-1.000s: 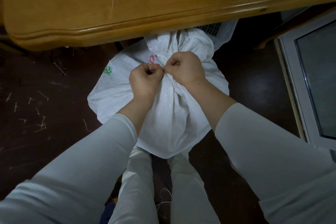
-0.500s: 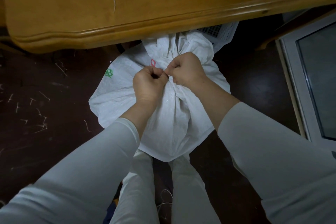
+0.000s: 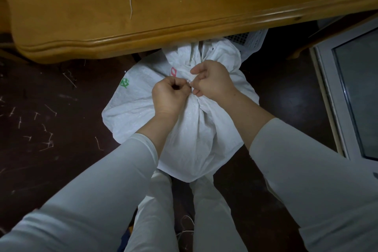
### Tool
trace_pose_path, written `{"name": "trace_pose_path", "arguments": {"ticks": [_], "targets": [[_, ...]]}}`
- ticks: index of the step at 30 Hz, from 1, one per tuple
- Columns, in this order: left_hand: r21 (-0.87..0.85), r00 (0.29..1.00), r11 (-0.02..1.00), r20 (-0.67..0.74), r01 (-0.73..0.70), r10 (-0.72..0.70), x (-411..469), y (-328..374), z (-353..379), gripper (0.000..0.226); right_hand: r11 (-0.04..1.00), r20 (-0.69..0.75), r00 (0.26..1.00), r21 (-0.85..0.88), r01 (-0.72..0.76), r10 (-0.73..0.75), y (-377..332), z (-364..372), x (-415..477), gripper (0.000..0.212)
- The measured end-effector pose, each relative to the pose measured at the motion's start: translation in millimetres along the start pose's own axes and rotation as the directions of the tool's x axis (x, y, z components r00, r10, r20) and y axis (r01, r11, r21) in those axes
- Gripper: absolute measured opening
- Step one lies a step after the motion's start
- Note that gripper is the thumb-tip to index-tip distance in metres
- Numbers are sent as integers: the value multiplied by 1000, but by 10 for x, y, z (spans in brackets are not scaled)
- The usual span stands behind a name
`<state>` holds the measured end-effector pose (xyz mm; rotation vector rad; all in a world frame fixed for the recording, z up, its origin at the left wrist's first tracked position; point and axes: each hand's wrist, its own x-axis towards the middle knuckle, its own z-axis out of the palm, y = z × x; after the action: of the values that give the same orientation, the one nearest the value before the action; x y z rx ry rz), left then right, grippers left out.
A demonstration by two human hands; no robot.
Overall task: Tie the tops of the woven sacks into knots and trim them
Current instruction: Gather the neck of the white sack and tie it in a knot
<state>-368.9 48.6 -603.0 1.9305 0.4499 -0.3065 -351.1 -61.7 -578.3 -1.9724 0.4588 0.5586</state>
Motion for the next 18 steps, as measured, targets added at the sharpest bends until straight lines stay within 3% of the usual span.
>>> {"name": "trace_pose_path", "arguments": {"ticks": [4,7,10,18], "targets": [[-25,999,999,43,30,-29,-21,-3,-37,12,999,-93,995,-30,33,-36,41,95,12,38],[-175,981,969,120,173,-154,4,34,-112,17,999,-86,996,45,25,-21,69,63,-3,35],[-290,950,908,168,303,-263,24,100,-137,8,998,-97,994,37,47,-44,69,52,0,35],[-235,914,891,224,388,-338,83,194,-185,8,985,-66,991,-130,111,-120,61,60,-12,22]]}}
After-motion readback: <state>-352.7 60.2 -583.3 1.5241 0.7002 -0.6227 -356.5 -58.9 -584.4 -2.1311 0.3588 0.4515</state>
